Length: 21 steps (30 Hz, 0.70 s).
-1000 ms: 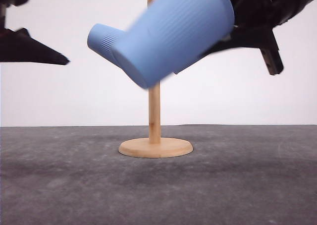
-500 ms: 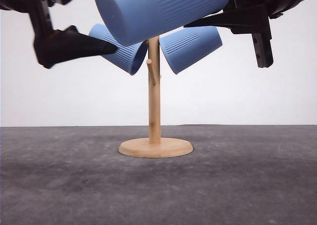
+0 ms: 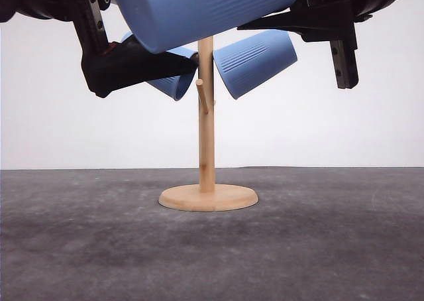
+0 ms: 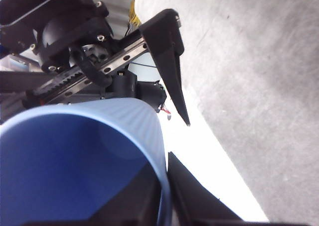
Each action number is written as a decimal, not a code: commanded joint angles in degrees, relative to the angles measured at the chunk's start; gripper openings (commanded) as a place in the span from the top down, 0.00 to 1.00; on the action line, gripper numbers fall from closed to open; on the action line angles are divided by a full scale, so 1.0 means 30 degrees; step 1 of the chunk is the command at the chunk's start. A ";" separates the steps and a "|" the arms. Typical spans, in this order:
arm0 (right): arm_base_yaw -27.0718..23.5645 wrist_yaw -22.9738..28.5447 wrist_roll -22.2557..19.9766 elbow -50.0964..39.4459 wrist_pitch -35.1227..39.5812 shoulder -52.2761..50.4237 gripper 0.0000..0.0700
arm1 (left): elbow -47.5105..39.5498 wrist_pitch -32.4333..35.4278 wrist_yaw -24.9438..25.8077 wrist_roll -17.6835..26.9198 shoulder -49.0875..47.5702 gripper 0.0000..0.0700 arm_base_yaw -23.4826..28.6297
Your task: Place three cups
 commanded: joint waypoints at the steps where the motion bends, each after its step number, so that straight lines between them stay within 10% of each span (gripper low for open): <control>1: 0.0143 -0.0182 -0.0154 0.0408 0.0102 0.0277 0.99 | 0.0248 0.0181 0.0051 0.0131 0.0233 0.09 -0.0183; 21: 0.0157 -0.0196 -0.0393 0.0408 -0.0306 0.0277 0.99 | 0.0248 0.0138 0.0262 0.0131 0.0233 0.46 -0.0390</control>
